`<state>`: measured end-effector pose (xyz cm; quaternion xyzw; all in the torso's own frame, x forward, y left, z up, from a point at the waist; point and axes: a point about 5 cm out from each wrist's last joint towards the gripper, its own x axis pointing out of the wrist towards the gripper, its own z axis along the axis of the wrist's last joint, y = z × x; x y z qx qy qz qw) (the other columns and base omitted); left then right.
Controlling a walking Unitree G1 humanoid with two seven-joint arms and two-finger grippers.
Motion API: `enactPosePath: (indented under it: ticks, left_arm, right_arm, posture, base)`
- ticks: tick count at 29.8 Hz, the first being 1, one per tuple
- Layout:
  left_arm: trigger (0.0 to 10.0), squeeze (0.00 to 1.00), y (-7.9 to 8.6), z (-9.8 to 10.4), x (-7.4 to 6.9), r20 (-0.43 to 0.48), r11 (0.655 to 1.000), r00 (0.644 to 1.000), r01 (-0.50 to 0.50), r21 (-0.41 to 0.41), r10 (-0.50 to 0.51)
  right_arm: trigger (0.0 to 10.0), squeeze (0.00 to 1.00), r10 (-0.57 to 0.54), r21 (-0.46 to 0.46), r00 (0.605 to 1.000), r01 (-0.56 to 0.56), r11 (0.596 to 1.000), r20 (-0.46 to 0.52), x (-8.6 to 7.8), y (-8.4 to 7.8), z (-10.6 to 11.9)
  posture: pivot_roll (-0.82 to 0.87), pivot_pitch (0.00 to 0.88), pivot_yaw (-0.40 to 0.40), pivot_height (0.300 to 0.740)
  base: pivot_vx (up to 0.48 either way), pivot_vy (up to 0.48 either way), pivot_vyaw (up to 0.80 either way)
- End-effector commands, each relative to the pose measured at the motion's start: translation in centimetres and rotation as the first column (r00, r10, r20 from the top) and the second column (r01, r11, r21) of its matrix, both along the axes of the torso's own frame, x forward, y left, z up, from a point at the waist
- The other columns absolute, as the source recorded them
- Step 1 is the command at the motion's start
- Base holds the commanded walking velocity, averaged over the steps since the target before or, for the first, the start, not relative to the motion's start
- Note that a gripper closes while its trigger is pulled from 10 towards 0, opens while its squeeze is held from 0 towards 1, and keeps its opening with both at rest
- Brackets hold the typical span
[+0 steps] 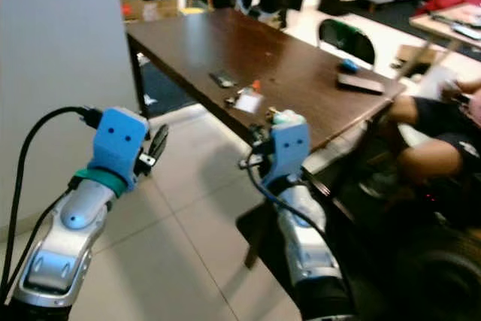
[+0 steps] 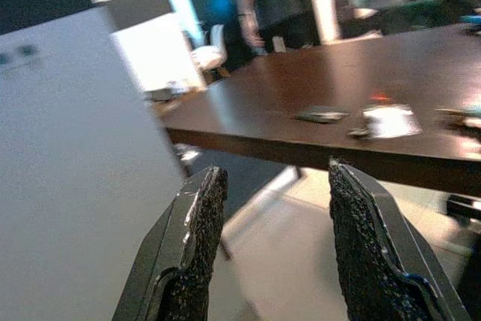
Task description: Hang keys on a hook
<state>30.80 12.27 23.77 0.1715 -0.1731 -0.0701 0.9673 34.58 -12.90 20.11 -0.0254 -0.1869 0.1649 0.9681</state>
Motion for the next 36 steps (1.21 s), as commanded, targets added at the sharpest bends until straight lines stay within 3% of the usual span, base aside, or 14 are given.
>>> enactPosePath:
  ticks: [1,23,29,36]
  left_arm:
    - [10.0,0.00,0.3,-0.5,-0.1,-0.015,1.000,1.000,-0.016,0.005,0.016]
    - [10.0,0.00,0.3,0.0,-0.1,-0.001,1.000,1.000,-0.014,-0.002,0.014]
    - [10.0,0.00,0.2,0.0,0.0,0.000,1.000,1.000,-0.002,-0.001,0.002]
    - [10.0,0.00,0.1,0.0,0.0,0.001,1.000,1.000,0.002,-0.001,-0.002]
  right_arm:
    - [10.0,0.00,0.027,-0.017,0.999,-0.028,0.999,-0.023,-0.1,0.8,-0.5]
    - [10.0,0.00,0.013,-0.014,1.000,-0.012,1.000,0.029,0.1,0.5,1.2]
    - [10.0,0.00,-0.095,0.146,0.993,0.084,0.986,0.075,0.6,-1.2,3.3]
    - [10.0,0.00,-0.085,0.156,0.991,0.068,0.985,0.105,0.5,-1.4,4.0]
  posture:
    - [0.07,0.019,0.028,0.740]
    - [0.08,0.039,0.027,0.740]
    - [0.08,0.041,0.026,0.740]
    - [0.08,0.044,0.029,0.740]
  base:
    - [0.442,0.000,0.80]
    - [0.409,0.000,0.80]
    - [0.395,0.000,0.13]
    - [0.395,0.000,0.00]
